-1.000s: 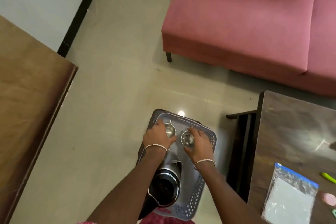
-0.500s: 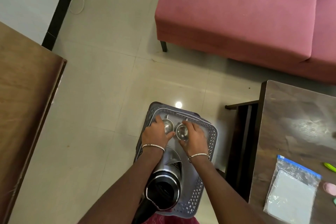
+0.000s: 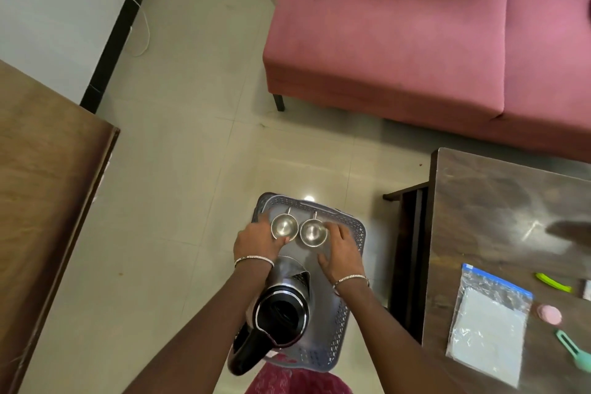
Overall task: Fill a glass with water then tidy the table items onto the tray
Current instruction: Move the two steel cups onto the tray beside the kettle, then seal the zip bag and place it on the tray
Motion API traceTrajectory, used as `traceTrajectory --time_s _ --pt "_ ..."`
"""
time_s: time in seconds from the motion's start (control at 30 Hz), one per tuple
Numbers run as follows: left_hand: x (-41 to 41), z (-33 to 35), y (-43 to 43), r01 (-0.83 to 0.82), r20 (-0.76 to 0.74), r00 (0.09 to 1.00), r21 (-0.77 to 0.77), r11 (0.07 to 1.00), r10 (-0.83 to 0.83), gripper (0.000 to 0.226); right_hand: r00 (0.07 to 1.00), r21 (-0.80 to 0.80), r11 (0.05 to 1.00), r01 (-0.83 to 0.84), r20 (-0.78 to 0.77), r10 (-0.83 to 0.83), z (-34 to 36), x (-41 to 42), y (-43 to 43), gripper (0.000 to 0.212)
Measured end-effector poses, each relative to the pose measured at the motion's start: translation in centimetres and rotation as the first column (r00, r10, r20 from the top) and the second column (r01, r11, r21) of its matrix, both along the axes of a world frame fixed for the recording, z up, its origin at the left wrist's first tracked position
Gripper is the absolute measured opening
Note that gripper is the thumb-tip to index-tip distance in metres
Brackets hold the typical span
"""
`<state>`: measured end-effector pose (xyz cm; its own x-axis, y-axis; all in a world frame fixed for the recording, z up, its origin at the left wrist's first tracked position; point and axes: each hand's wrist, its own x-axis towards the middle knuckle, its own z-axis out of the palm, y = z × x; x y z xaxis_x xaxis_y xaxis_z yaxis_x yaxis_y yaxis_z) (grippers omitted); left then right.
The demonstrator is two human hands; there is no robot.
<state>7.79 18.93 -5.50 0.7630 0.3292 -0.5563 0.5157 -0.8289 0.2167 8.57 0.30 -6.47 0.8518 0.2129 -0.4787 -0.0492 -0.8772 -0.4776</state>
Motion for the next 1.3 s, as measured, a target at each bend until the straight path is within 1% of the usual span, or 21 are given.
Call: traceTrajectory --time_s 0.13,0.23,0.3,0.37,0.5,0.6,0.7,0.8,0.9,1.07,1.2,1.3 --pt "-0.8 4.3 0.0 -0.06 0.098 0.993 -0.056 0.997 0.066 0.032 0.998 -0.03 0.997 0.066 0.012 -0.065 3.1 -2.3 -2.6 0.046" --pt "-1.7 7.7 -1.2 -0.157 0.183 0.964 -0.189 0.969 0.192 0.017 0.993 -0.017 0.993 0.12 -0.009 -0.121 5.2 -4.3 -4.4 0.039" --pt "-2.7 10.0 -3.2 -0.148 0.268 0.939 -0.255 0.956 0.216 0.009 0.99 -0.011 0.99 0.138 -0.015 -0.138 6.8 -5.8 -5.9 0.036" --pt "-3.9 11.5 -5.6 -0.106 0.323 0.924 -0.293 0.95 0.203 0.005 0.988 -0.005 0.988 0.153 -0.017 -0.153 8.0 -7.2 -7.2 0.032" --pt "-7.3 13.3 -11.5 0.019 0.336 0.934 -0.373 0.927 0.117 0.003 0.983 0.023 0.983 0.185 0.007 -0.185 10.4 -10.6 -11.0 0.024" --pt "-10.4 14.2 -16.6 0.093 0.344 0.937 -0.397 0.913 0.054 0.006 0.979 0.036 0.979 0.2 0.033 -0.201 11.7 -13.5 -15.3 0.025" --pt "-13.5 15.0 -21.4 0.093 0.342 0.938 -0.397 0.913 0.053 0.006 0.955 0.068 0.954 0.291 0.038 -0.293 12.5 -16.4 -20.0 0.022" --pt "-16.8 16.2 -26.4 0.087 0.356 0.933 -0.366 0.927 0.053 0.003 0.902 0.109 0.9 0.422 0.052 -0.429 13.9 -19.4 -25.6 0.016" --pt "-19.8 17.0 -31.4 0.087 0.362 0.931 -0.36 0.929 0.053 0.004 0.847 0.167 0.841 0.515 0.05 -0.529 15.1 -22.3 -30.8 0.013" --pt "-22.7 17.7 -39.1 0.095 0.349 0.935 -0.413 0.906 0.061 0.003 0.773 0.178 0.769 0.613 0.062 -0.631 16.2 -26.8 -38.6 0.014" --pt "-23.4 17.8 -42.8 0.093 0.323 0.945 -0.407 0.909 0.048 0.004 0.722 0.151 0.721 0.676 0.062 -0.689 16.7 -28.4 -42.7 0.013" --pt "-22.8 17.4 -44.1 0.088 0.315 0.948 -0.401 0.912 0.047 0.007 0.671 0.184 0.669 0.72 0.061 -0.739 16.7 -28.6 -44.7 0.014"
